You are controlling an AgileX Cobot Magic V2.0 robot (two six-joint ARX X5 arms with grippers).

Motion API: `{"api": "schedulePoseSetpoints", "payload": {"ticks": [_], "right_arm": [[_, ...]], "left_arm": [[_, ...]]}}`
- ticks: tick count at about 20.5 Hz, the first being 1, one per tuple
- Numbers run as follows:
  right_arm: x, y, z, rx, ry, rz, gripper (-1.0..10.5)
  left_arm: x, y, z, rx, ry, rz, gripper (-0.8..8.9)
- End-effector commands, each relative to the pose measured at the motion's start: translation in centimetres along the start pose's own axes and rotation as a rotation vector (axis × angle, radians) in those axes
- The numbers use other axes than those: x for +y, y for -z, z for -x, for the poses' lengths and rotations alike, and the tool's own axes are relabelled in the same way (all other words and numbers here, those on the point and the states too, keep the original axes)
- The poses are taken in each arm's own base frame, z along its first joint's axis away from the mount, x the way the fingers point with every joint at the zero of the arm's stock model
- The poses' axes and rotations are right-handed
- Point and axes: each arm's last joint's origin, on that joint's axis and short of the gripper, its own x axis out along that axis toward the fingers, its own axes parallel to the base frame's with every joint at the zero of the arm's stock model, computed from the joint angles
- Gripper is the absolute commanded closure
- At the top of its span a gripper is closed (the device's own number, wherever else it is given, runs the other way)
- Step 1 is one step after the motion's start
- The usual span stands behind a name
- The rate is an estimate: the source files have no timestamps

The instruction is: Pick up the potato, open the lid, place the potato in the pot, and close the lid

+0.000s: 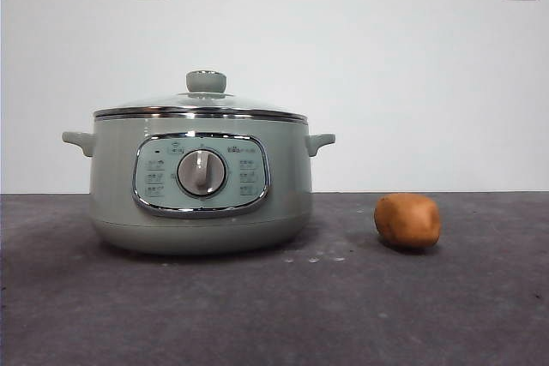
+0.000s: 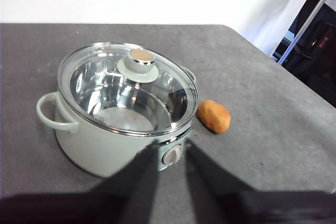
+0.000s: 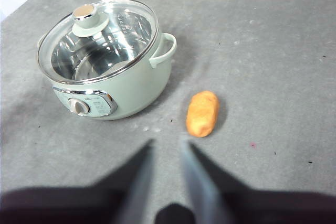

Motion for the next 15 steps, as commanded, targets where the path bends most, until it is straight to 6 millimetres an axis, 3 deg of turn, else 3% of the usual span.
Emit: {"api": "schedulePoseSetpoints", "payload": {"ticks": [1,10,15], "right_arm": [[0.0,-0.1,0.1,-0.010,-0.002,0.004,3.5],[-0.4,-0.4,-0.8,0.022,-0.006,-0.029,3.2],[-1.9,-1.9,-4.5,0.061,-0.057,-0.070,3.2]], "left_arm": [[-0.2,-0.2,0.2,-0.009,0.007,-0.017,1.61],[0.3,-0.3,-0.5,0.015,0.005,0.000,1.61],[0.4,-0.4,-0.7,0.026,0.004,0.008,1.61]]}}
